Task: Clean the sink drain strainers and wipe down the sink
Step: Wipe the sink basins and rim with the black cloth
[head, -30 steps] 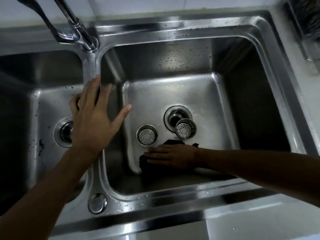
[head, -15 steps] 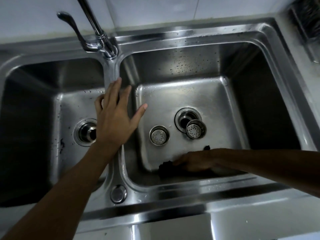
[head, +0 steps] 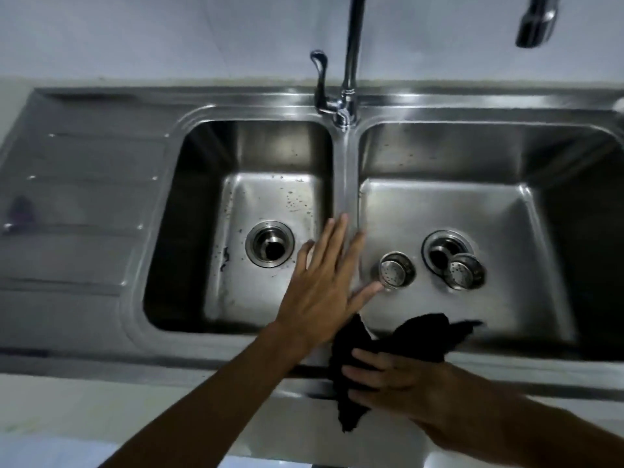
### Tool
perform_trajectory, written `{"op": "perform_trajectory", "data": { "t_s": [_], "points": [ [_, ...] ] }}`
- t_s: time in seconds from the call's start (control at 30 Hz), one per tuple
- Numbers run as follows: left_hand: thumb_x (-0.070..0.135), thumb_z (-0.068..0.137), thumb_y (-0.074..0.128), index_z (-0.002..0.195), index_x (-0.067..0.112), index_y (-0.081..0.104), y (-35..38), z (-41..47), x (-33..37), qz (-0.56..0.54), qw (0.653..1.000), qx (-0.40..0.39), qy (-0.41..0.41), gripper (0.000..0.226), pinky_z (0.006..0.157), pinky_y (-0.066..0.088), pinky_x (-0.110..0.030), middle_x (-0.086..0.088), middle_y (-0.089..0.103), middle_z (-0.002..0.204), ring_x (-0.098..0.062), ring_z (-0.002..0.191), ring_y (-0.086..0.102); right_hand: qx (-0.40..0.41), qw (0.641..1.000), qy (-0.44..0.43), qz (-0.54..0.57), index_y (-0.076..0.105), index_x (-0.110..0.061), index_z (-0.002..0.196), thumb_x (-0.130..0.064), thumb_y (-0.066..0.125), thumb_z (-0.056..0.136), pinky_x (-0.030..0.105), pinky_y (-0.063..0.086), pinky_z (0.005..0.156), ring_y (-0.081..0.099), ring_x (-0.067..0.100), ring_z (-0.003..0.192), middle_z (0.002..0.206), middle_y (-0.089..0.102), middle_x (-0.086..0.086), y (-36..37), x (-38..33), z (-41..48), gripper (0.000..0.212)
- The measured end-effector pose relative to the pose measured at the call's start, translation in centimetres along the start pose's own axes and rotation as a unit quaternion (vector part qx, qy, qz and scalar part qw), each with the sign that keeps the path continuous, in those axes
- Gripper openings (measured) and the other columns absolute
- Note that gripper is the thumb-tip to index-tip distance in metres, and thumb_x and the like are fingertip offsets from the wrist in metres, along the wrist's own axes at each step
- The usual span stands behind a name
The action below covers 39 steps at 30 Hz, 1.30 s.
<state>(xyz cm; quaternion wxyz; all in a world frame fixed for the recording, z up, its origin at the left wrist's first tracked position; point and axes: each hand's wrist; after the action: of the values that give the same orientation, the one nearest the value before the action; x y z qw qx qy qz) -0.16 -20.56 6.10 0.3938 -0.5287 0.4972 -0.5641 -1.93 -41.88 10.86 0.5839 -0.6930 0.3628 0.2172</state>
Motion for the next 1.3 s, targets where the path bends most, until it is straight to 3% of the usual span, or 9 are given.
{"op": "perform_trajectory", "data": {
  "t_s": [0.07, 0.13, 0.33, 0.5, 0.6, 0.7, 0.8, 0.97, 1.3],
  "points": [
    [0.067, 0.103, 0.018, 0.165, 0.021, 0.004, -0.2, -2.5, -2.0, 0.013, 1.0, -0.001, -0.027, 0.079, 0.127, 0.015, -0.048, -0.007, -0.009, 0.172, -0.021, 0.16, -0.008, -0.014, 0.999, -0.006, 0.046, 0.028, -0.014, 0.15, -0.005, 0.034, 0.107, 0.012, 0.004, 0.12, -0.002, -0.019, 0.144, 0.164, 0.015, 0.005, 0.2, -0.9, 2.8, 0.044],
    [0.066, 0.103, 0.013, 0.165, 0.021, 0.001, -0.7, -5.1, -5.3, 0.019, 0.997, -0.003, -0.074, 0.077, 0.126, 0.017, -0.051, -0.009, -0.008, 0.172, -0.023, 0.16, -0.006, -0.005, 0.998, -0.035, 0.057, 0.027, -0.016, 0.153, -0.007, 0.03, 0.109, 0.013, -0.003, 0.121, -0.006, -0.009, 0.149, 0.164, 0.007, -0.003, 0.3, -1.7, 5.8, 0.045],
    [0.058, 0.107, 0.018, 0.163, 0.015, 0.018, -3.6, -9.9, -16.8, 0.079, 0.982, 0.042, -0.167, 0.071, 0.12, 0.028, -0.058, -0.017, 0.013, 0.171, -0.032, 0.158, 0.015, 0.084, 0.993, -0.056, 0.053, 0.045, 0.004, 0.146, 0.016, 0.049, 0.092, 0.031, 0.017, 0.126, 0.021, 0.025, 0.152, 0.157, 0.038, 0.018, 1.8, -5.9, 18.6, 0.055],
    [0.049, 0.106, 0.033, 0.158, 0.011, 0.027, -5.8, -10.4, -24.4, 0.095, 0.964, 0.076, -0.236, 0.064, 0.114, 0.033, -0.065, -0.024, 0.022, 0.166, -0.042, 0.152, 0.027, 0.256, 0.956, 0.044, 0.138, 0.063, -0.002, 0.134, 0.008, 0.052, 0.097, 0.008, 0.033, 0.105, 0.062, 0.024, 0.123, 0.132, 0.067, 0.015, -0.9, -6.2, 27.9, 0.04],
    [0.051, 0.106, 0.032, 0.157, 0.013, 0.028, -6.4, -9.7, -25.4, 0.085, 0.966, 0.101, -0.224, 0.064, 0.116, 0.032, -0.061, -0.023, 0.023, 0.167, -0.041, 0.152, 0.028, 0.341, 0.928, 0.109, 0.1, 0.066, -0.012, 0.132, -0.005, 0.055, 0.1, 0.009, 0.043, 0.091, 0.07, 0.017, 0.102, 0.116, 0.075, 0.008, -2.2, -3.2, 29.3, 0.034],
    [0.051, 0.107, 0.03, 0.159, 0.015, 0.024, -6.5, -9.1, -25.3, 0.051, 0.966, 0.114, -0.225, 0.063, 0.12, 0.027, -0.061, -0.021, 0.016, 0.169, -0.039, 0.155, 0.022, 0.197, 0.974, 0.103, 0.042, 0.075, -0.014, 0.12, -0.008, 0.064, 0.096, 0.006, 0.042, 0.095, 0.07, 0.013, 0.107, 0.117, 0.075, 0.002, -0.8, -0.6, 28.6, 0.026],
    [0.053, 0.108, 0.028, 0.16, 0.016, 0.023, -6.9, -8.4, -25.9, 0.042, 0.966, 0.113, -0.23, 0.064, 0.122, 0.024, -0.06, -0.02, 0.012, 0.17, -0.037, 0.156, 0.018, 0.039, 0.997, 0.035, -0.05, 0.07, -0.019, 0.127, -0.018, 0.063, 0.098, 0.027, 0.047, 0.105, 0.062, 0.017, 0.122, 0.133, 0.068, 0.003, 1.7, 1.1, 29.2, 0.03],
    [0.066, 0.102, 0.016, 0.162, 0.023, 0.016, -6.7, -6.3, -26.8, 0.05, 0.975, 0.08, -0.2, 0.074, 0.124, 0.014, -0.058, -0.015, 0.002, 0.172, -0.031, 0.159, 0.006, -0.142, 0.945, 0.041, -0.293, 0.011, -0.024, 0.162, -0.025, 0.019, 0.108, 0.05, 0.019, 0.124, -0.002, 0.04, 0.155, 0.17, -0.001, 0.005, 5.1, 5.7, 31.2, 0.054],
    [0.072, 0.1, 0.024, 0.16, 0.026, 0.025, -5.4, -5.8, -27.4, 0.035, 0.972, 0.106, -0.206, 0.076, 0.123, 0.017, -0.058, -0.009, 0.009, 0.172, -0.024, 0.16, 0.008, 0.118, 0.925, 0.216, -0.288, 0.014, -0.01, 0.161, -0.042, 0.026, 0.106, 0.056, 0.024, 0.12, 0.005, 0.044, 0.154, 0.168, 0.007, 0.017, 2.2, 13.1, 38.6, 0.064]
  ]
}}
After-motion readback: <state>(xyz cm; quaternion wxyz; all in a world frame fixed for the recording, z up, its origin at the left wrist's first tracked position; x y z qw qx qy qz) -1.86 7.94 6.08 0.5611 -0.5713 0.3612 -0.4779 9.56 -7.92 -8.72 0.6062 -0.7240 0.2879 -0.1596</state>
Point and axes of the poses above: each hand's wrist, its own z-axis towards the middle knuckle, its own y-axis out of the palm, x = y × z
